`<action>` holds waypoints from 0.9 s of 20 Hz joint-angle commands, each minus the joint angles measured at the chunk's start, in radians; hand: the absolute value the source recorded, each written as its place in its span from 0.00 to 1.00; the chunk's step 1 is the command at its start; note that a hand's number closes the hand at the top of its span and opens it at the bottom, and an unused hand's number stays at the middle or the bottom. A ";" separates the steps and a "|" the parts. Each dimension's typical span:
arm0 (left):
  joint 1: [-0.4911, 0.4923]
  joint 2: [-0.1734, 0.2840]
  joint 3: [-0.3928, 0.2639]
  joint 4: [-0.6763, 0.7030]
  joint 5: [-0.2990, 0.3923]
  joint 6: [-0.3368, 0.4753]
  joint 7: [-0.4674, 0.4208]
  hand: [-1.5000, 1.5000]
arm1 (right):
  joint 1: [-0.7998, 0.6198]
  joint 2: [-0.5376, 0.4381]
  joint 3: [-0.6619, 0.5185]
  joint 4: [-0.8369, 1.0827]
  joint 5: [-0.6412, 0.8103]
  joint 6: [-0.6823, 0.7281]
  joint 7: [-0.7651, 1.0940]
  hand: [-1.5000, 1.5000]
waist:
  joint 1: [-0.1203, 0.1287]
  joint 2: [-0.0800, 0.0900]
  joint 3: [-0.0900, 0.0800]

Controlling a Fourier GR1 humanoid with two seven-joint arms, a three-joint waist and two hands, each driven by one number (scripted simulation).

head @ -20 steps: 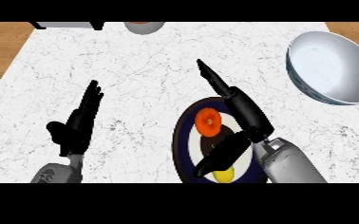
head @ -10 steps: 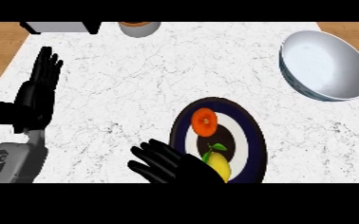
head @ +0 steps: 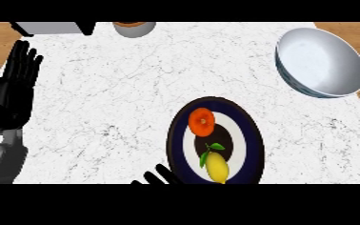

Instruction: Pick the lemon from the plate and place it in the bowl

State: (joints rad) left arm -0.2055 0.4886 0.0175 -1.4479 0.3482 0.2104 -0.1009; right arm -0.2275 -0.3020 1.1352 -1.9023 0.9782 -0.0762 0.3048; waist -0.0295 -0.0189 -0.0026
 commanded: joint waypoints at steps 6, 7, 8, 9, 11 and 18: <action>0.022 -0.002 0.012 -0.004 -0.006 -0.006 -0.011 0.50 | 0.006 -0.026 0.044 -0.269 0.109 0.578 0.371 0.00 | -0.004 0.002 -0.003; 0.014 0.004 0.012 -0.020 -0.008 -0.003 0.000 0.50 | -0.001 0.017 0.043 -0.254 0.093 0.655 0.397 0.00 | 0.001 0.003 -0.003; 0.027 0.000 0.012 -0.020 -0.010 -0.004 -0.009 0.50 | -0.011 0.029 0.013 -0.258 0.055 0.728 0.400 0.00 | 0.007 0.005 -0.003; 0.010 0.003 0.013 -0.037 -0.007 -0.001 0.009 0.50 | 0.016 -0.019 0.014 -0.303 0.061 0.773 0.415 0.00 | 0.003 0.006 -0.001; 0.019 0.003 0.022 0.010 0.004 -0.041 -0.023 0.50 | -0.001 0.041 0.023 -0.309 0.071 0.903 0.460 0.00 | 0.005 0.010 -0.002; -0.010 -0.026 -0.008 -0.018 -0.033 -0.008 0.008 0.50 | 0.053 0.123 -0.090 -0.360 0.033 1.127 0.485 0.00 | 0.008 0.014 0.000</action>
State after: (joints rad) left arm -0.2041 0.4872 0.0345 -1.4688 0.3399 0.1927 -0.0884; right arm -0.2295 -0.2956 1.0451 -2.0527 1.0867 0.8522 0.6988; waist -0.0210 -0.0079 -0.0028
